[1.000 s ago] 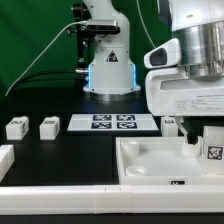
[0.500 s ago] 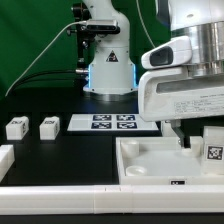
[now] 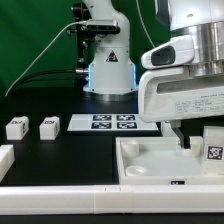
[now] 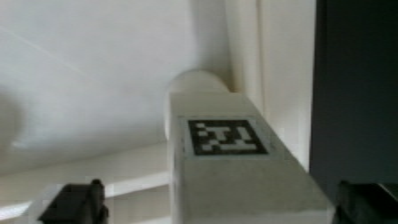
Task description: Assemble one leg
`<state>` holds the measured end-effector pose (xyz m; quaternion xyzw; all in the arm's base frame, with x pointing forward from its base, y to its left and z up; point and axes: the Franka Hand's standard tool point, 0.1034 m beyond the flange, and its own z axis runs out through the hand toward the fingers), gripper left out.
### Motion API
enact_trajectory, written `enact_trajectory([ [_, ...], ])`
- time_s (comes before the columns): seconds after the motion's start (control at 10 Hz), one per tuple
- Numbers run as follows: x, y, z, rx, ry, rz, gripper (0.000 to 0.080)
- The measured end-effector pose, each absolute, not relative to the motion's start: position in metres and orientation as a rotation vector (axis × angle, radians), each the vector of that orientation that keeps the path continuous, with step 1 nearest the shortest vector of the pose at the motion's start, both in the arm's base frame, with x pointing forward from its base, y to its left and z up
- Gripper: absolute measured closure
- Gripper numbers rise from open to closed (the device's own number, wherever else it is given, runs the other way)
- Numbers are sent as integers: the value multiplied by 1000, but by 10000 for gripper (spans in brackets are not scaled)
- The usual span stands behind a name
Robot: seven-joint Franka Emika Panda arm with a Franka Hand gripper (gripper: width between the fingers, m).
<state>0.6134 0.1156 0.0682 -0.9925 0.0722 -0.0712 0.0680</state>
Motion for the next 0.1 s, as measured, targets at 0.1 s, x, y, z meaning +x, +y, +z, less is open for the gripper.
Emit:
enact_trajectory([
  [0.1, 613, 116, 68, -2990, 218, -215, 150],
])
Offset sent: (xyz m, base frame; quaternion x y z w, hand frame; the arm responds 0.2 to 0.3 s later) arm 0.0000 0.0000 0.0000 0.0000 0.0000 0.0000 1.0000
